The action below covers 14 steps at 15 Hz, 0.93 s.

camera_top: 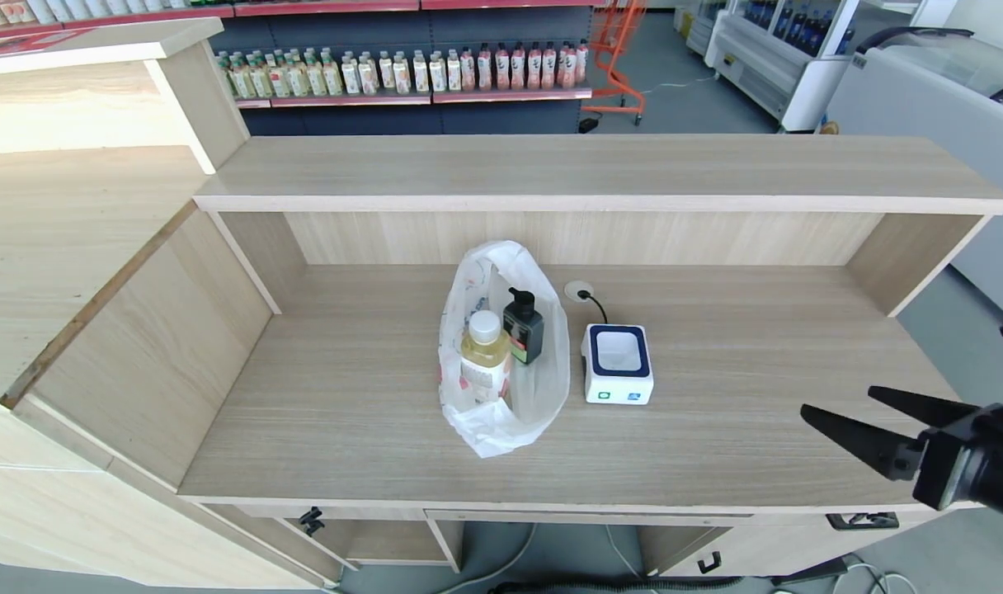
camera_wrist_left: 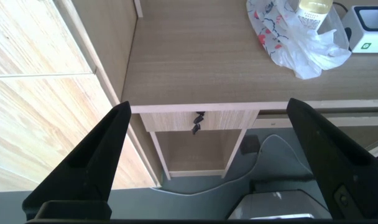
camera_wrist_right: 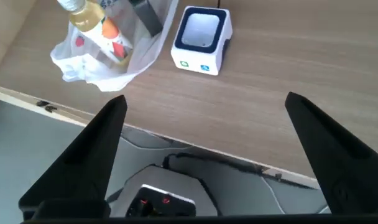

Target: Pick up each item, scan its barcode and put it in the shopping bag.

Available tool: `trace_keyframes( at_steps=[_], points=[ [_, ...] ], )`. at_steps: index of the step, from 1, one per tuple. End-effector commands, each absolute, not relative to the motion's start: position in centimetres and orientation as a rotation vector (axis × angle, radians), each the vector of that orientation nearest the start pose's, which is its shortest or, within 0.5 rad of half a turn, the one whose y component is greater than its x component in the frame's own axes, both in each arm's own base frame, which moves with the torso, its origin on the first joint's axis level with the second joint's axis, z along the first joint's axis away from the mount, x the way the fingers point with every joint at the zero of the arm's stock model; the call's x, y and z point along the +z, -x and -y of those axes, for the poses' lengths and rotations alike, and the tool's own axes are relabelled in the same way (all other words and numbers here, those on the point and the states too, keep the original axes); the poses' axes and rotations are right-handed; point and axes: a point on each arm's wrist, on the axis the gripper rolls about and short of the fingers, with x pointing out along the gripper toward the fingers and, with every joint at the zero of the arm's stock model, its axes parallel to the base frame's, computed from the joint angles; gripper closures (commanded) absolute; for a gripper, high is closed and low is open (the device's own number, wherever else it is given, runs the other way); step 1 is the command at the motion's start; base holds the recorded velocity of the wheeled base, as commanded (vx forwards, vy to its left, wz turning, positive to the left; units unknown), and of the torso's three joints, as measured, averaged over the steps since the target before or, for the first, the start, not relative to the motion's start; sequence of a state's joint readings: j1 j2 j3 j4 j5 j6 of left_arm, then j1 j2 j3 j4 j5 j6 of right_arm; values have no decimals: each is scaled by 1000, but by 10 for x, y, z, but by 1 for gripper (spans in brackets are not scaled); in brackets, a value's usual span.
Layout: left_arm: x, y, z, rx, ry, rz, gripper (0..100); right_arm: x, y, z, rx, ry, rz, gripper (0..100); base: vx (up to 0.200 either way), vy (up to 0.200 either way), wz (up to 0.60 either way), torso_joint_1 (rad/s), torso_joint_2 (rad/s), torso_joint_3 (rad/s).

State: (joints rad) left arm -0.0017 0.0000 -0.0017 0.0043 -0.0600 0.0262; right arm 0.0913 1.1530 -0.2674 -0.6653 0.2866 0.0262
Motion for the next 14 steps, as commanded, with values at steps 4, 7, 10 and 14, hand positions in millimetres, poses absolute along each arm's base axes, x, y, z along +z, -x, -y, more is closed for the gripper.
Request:
trace_keyframes(
  at_steps=[4,7,10,14],
  points=[
    [75,23,1,-61,-27,-4,0,103,-16,-3,140,6,-149,0,0,0,0,0,0,0],
    [75,23,1,-61,-26,-4,0,81,17,-2,88,18,-30,0,0,0,0,0,0,0],
    [75,23,1,-61,-26,-4,0,79,21,1,-2,35,3,0,0,0,0,0,0,0],
    [75,23,1,-61,-26,-4,0,77,23,0,-23,-12,11,0,0,0,0,0,0,0]
  ],
)
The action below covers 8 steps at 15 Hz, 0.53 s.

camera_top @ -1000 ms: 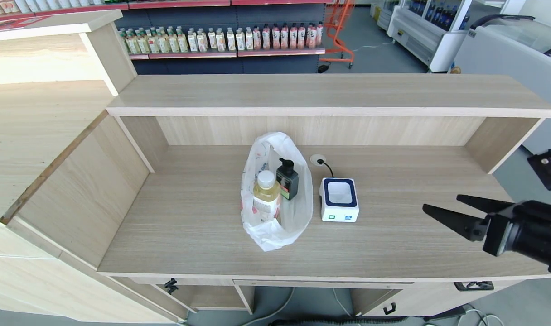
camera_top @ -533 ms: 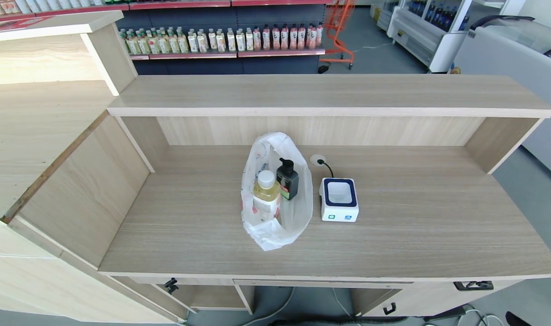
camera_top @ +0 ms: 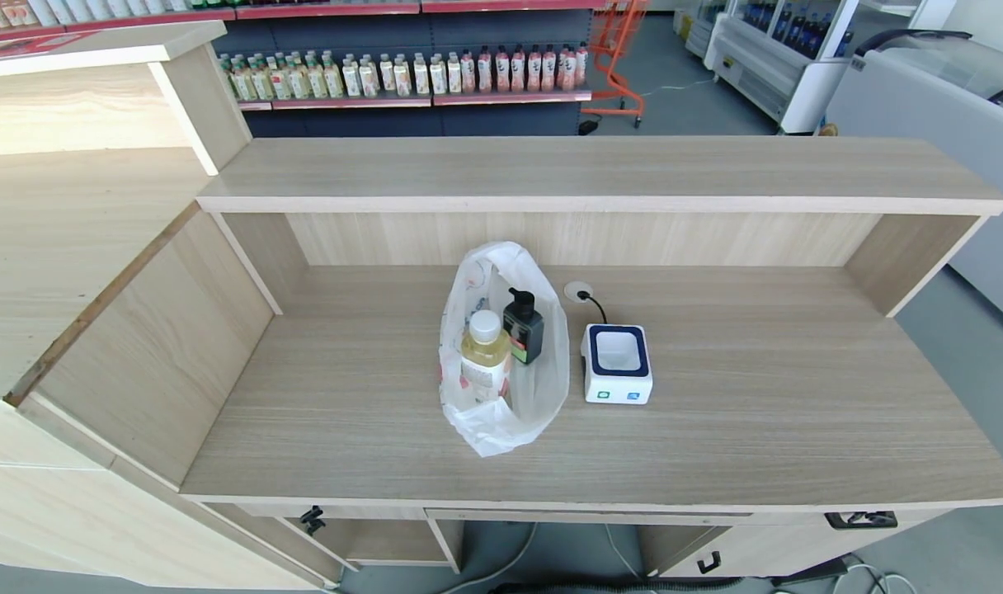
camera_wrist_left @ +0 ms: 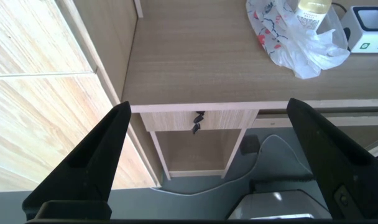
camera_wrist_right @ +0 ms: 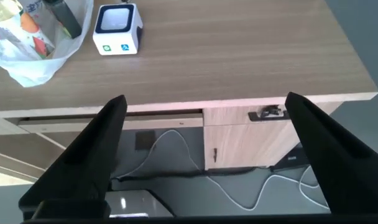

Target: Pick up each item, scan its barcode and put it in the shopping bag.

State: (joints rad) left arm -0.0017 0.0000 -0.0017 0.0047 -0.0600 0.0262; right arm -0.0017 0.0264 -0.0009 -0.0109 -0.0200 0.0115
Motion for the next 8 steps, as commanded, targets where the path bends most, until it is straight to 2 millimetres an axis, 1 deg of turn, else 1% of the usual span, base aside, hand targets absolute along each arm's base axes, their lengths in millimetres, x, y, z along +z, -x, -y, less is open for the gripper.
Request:
trace_keyframes(
  at_steps=[1,2,3,8],
  points=[
    [75,23,1,-61,-26,-4,0,77,23,0,-23,-14,11,0,0,0,0,0,0,0],
    [75,23,1,-61,-26,-4,0,76,23,0,-21,-14,9,0,0,0,0,0,0,0],
    [75,23,1,-61,-26,-4,0,76,23,0,-21,-11,9,100,0,0,0,0,0,0],
    [75,23,1,-61,-26,-4,0,76,23,0,-23,-20,8,100,0,0,0,0,0,0]
  ],
)
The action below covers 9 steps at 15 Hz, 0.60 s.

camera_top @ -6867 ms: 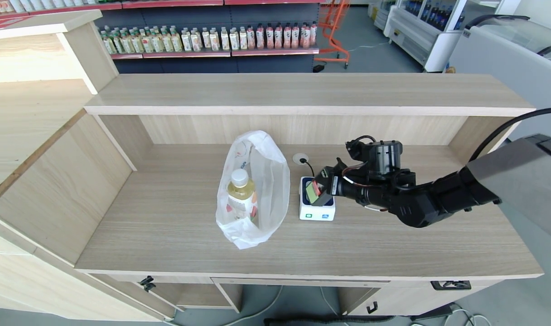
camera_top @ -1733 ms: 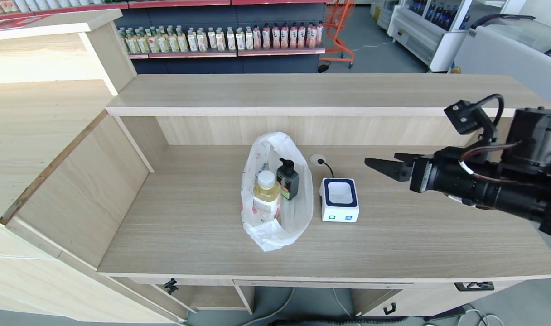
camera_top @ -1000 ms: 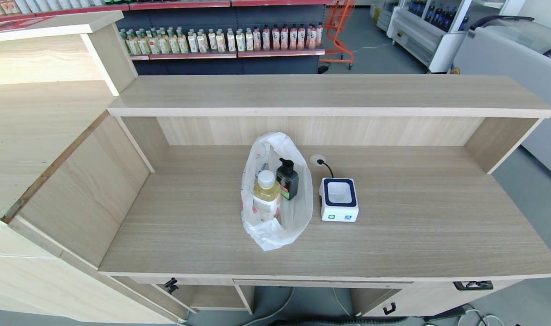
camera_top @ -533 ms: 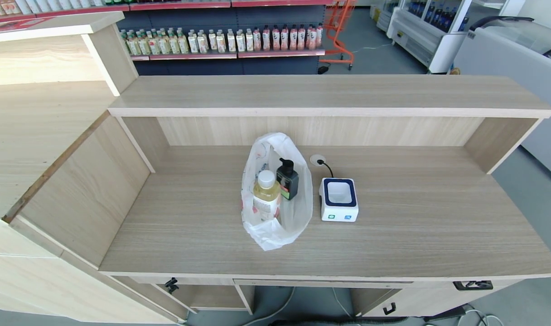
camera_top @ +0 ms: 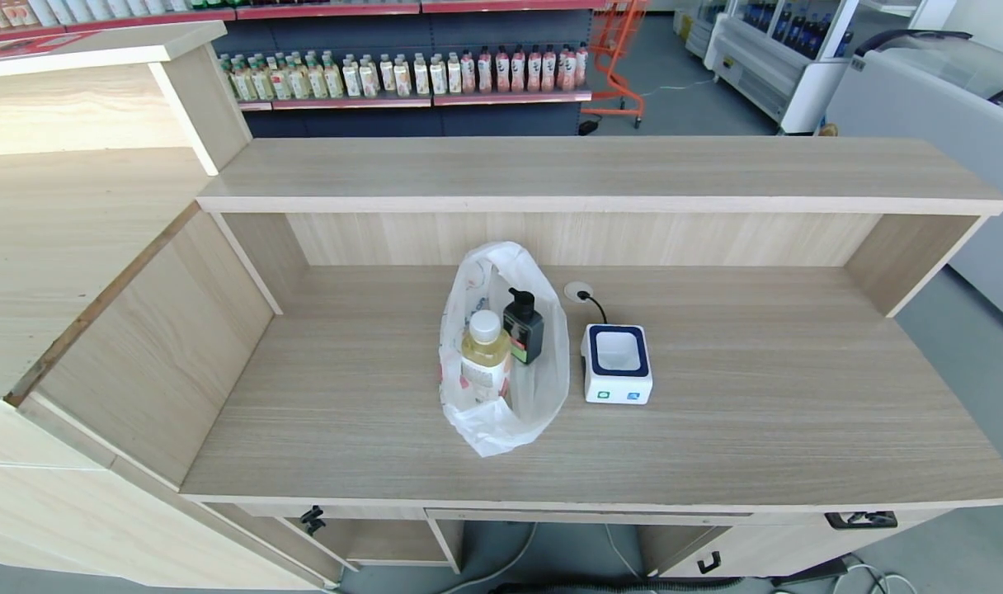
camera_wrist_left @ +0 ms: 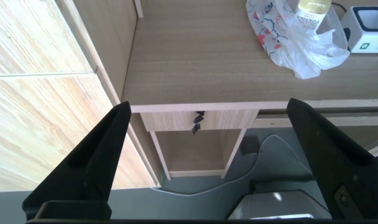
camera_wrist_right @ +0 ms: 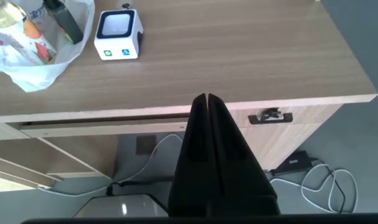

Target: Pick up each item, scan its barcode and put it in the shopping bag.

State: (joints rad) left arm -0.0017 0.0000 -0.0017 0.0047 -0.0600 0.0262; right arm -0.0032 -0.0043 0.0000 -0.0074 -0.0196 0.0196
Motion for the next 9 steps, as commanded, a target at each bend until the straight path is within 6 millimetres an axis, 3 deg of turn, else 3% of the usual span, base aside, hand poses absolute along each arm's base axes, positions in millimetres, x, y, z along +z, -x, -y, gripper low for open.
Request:
trace_keyframes(
  at_steps=[1,2,9],
  points=[
    [75,23,1,-61,-24,-4,0,76,23,0,-23,-20,8,100,0,0,0,0,0,0],
    [75,23,1,-61,-26,-4,0,76,23,0,-23,-20,8,100,0,0,0,0,0,0],
    [75,23,1,-61,-29,-4,0,76,23,0,-23,-20,8,100,0,-200,0,4,2,5]
  ],
)
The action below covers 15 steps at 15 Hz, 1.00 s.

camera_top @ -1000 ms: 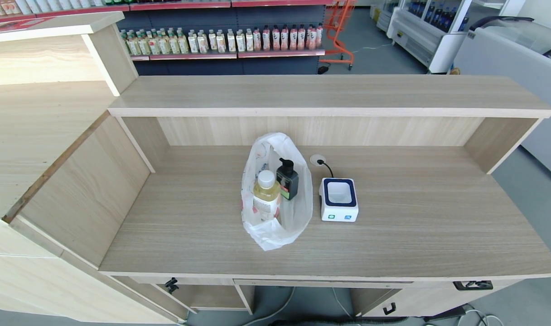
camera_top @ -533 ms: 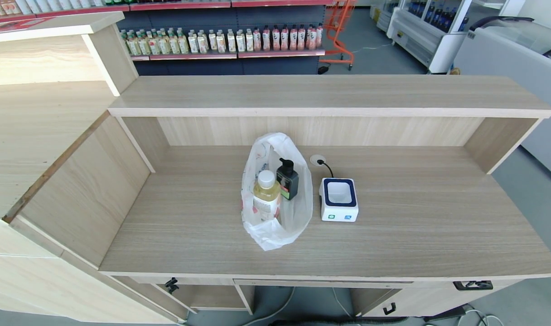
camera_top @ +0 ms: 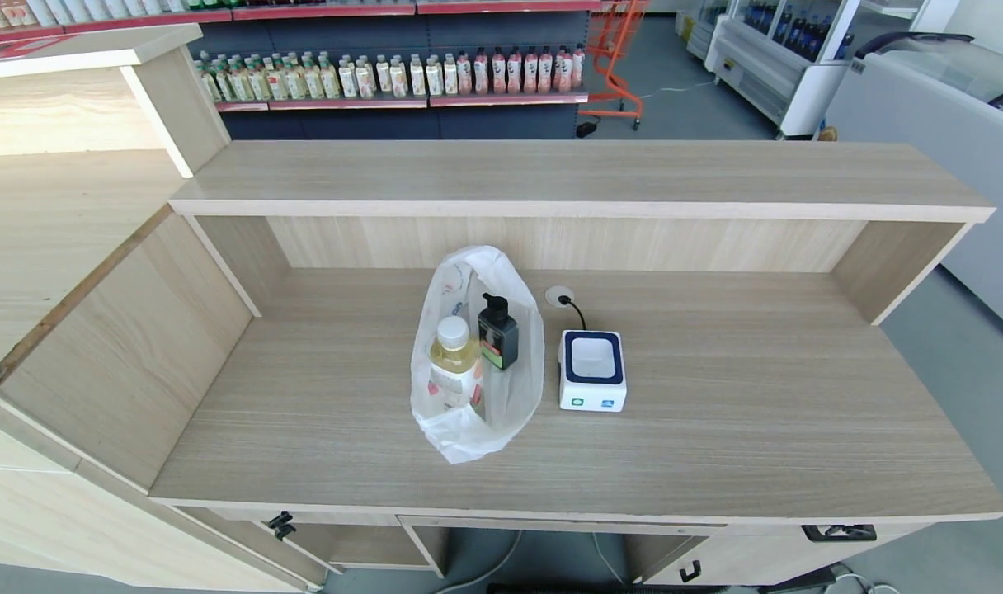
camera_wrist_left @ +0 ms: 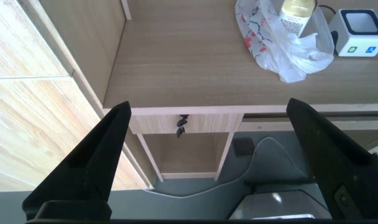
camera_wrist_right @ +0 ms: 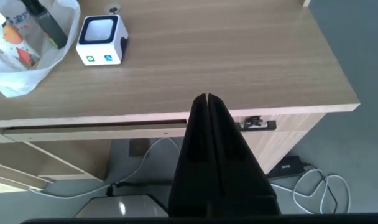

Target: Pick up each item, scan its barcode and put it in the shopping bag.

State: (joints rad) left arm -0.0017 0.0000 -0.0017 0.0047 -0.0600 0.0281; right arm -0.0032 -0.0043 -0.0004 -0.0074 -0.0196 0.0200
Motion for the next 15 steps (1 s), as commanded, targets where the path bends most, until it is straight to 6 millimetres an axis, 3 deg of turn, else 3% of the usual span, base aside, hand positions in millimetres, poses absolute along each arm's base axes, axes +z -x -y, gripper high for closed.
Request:
trace_keyframes(
  at_steps=[1,5,11,15],
  points=[
    [75,23,1,-61,-27,-4,0,76,23,0,-23,-20,8,100,0,-200,0,-2,2,7],
    [75,23,1,-61,-26,-4,0,76,23,0,-23,-20,8,100,0,0,0,0,0,0],
    [75,23,1,-61,-26,-4,0,76,23,0,-23,-20,8,100,200,0,0,4,4,-1],
    [75,23,1,-61,-26,-4,0,76,23,0,-23,-20,8,100,0,0,0,0,0,0]
  ],
)
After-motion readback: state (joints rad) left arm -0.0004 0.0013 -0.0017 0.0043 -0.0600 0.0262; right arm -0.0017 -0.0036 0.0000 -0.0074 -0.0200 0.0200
